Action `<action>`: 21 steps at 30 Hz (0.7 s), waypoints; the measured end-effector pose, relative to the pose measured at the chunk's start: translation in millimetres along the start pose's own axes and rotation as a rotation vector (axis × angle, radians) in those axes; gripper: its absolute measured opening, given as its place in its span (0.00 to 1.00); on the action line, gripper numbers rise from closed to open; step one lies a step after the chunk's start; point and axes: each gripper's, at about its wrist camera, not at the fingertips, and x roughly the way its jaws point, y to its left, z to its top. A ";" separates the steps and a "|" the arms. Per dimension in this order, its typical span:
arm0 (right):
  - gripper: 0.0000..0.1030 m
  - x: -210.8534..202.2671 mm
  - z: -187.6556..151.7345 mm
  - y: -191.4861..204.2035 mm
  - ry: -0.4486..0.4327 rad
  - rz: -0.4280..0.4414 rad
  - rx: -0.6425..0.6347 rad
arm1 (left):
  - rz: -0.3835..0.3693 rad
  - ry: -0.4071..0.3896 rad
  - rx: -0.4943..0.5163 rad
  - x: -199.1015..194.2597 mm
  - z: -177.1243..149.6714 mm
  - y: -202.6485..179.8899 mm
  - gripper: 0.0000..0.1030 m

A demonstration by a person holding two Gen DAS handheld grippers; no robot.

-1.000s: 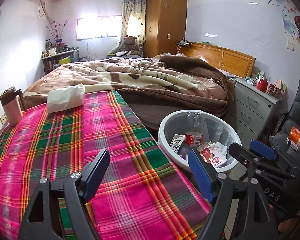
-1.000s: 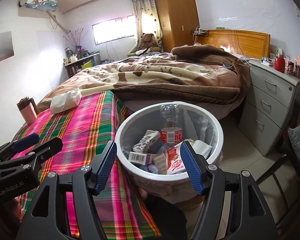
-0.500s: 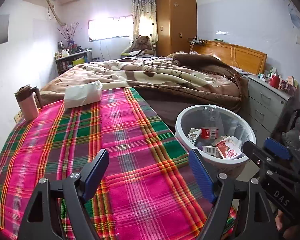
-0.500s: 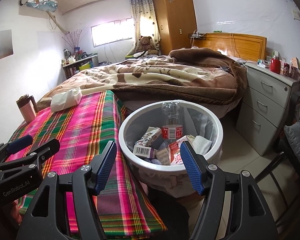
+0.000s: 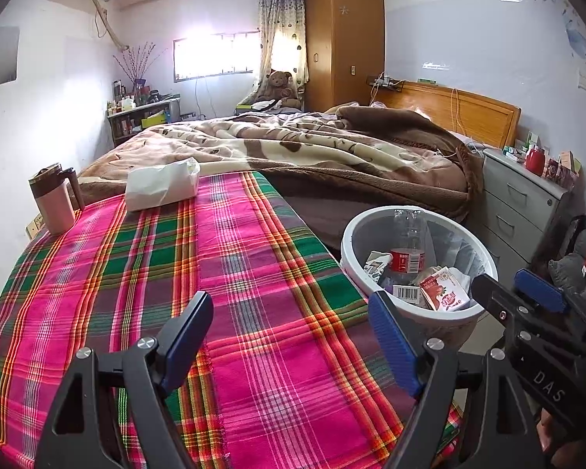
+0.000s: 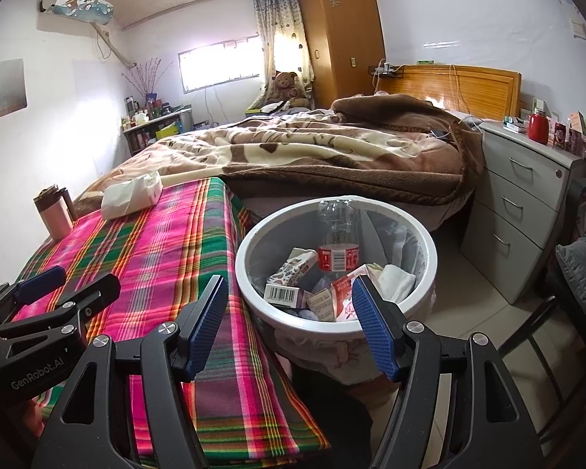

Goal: Collect trash

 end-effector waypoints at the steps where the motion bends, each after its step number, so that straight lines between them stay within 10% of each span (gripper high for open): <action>1: 0.66 -0.2 0.2 0.2 0.000 0.001 -0.001 | -0.001 0.000 0.000 0.1 0.4 -0.6 0.81; 21: 0.66 -1.4 -1.9 2.9 0.004 0.003 -0.002 | 0.000 0.000 -0.001 -1.9 1.2 -1.2 0.81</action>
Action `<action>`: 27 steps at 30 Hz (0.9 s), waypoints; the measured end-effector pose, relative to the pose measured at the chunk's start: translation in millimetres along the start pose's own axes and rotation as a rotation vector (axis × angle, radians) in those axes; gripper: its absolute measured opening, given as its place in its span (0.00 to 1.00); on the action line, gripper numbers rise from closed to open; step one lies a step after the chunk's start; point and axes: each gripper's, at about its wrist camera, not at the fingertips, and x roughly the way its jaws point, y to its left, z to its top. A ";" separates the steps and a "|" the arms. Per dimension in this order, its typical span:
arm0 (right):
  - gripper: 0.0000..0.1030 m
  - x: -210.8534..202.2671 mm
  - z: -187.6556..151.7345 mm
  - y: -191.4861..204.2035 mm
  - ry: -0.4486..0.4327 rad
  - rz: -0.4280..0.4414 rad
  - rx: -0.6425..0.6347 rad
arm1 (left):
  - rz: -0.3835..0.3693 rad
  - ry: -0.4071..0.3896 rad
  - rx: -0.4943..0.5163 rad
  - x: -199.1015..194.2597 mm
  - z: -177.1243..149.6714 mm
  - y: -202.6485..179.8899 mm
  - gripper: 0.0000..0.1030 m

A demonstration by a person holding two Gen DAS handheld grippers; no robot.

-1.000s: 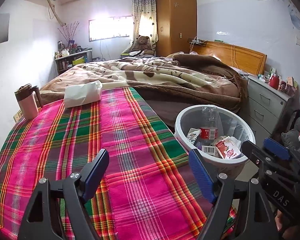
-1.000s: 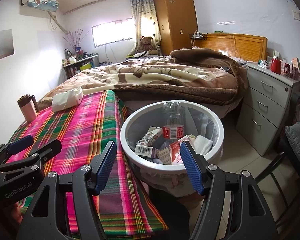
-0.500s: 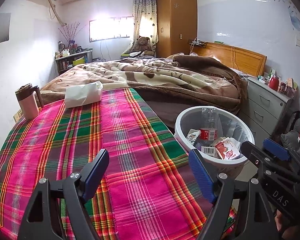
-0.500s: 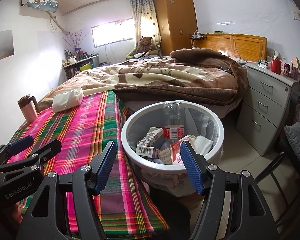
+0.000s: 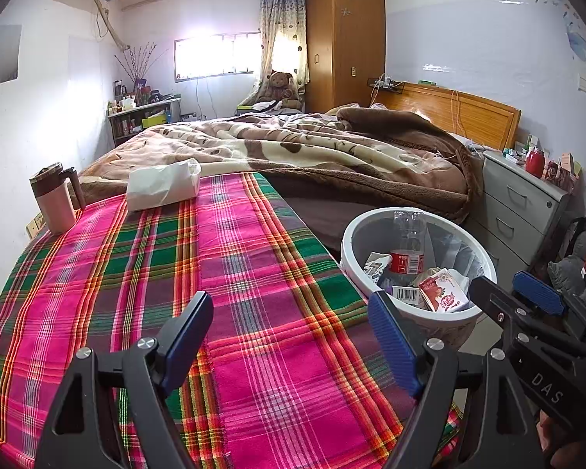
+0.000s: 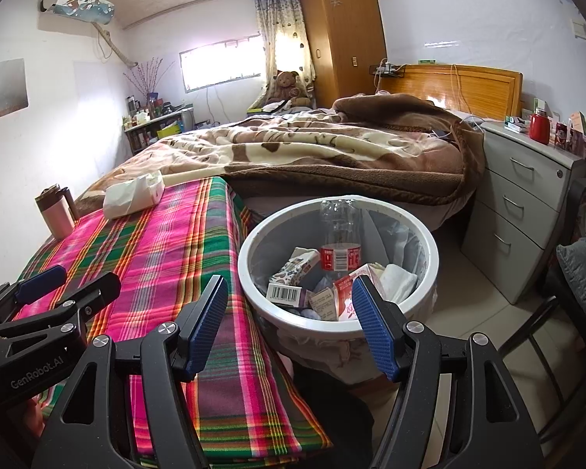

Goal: Collect trash

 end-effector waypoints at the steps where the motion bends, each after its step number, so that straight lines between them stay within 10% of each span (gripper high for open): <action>1: 0.66 0.0 0.0 0.0 -0.001 0.001 0.001 | 0.000 0.000 0.000 -0.1 0.0 0.0 0.81; 27: 0.66 -1.4 1.2 2.4 -0.001 0.003 -0.002 | -0.002 -0.007 -0.003 -2.8 -1.4 -1.8 0.81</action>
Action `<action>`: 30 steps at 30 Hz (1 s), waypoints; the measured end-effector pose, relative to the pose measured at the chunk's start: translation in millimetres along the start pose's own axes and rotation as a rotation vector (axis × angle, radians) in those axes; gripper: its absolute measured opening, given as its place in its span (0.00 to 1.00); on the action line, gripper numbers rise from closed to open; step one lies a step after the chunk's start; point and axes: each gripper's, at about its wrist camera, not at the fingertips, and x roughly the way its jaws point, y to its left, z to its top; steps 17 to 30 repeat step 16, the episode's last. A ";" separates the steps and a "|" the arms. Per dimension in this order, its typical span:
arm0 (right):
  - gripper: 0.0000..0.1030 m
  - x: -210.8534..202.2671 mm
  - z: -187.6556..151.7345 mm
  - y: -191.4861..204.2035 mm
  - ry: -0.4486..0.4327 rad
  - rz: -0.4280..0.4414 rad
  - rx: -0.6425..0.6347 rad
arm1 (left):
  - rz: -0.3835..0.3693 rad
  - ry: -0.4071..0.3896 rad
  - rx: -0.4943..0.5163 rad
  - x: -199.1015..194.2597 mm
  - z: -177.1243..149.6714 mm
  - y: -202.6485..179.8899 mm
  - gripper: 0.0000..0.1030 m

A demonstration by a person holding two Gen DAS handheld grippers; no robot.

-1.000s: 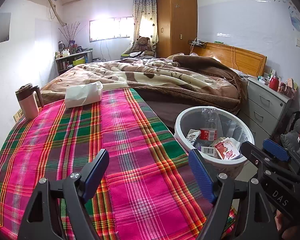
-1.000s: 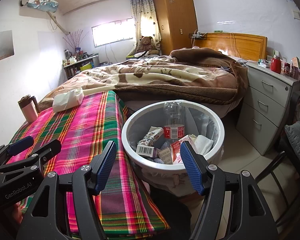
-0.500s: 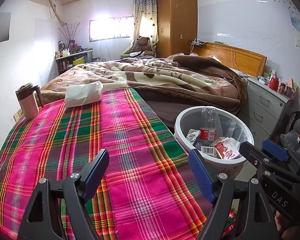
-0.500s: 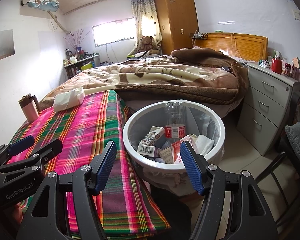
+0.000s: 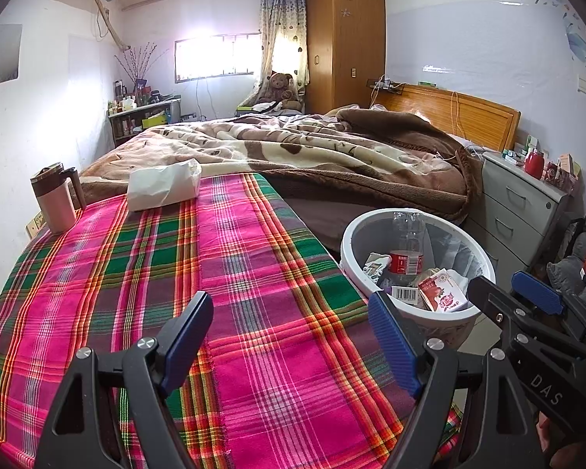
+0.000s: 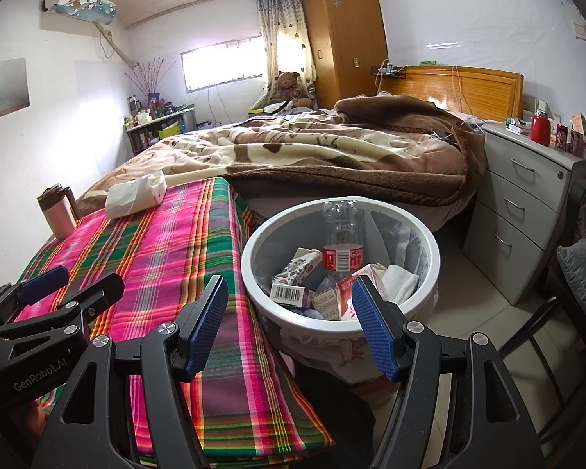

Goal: Collect trash

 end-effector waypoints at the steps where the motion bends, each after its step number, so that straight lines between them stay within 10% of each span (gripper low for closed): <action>1: 0.66 0.0 0.0 0.0 0.000 0.000 0.000 | 0.001 0.001 0.000 0.2 -0.1 0.5 0.81; 30: 0.66 -0.6 -0.2 0.7 0.001 0.000 0.000 | -0.001 0.001 0.000 -0.5 -0.4 0.8 0.81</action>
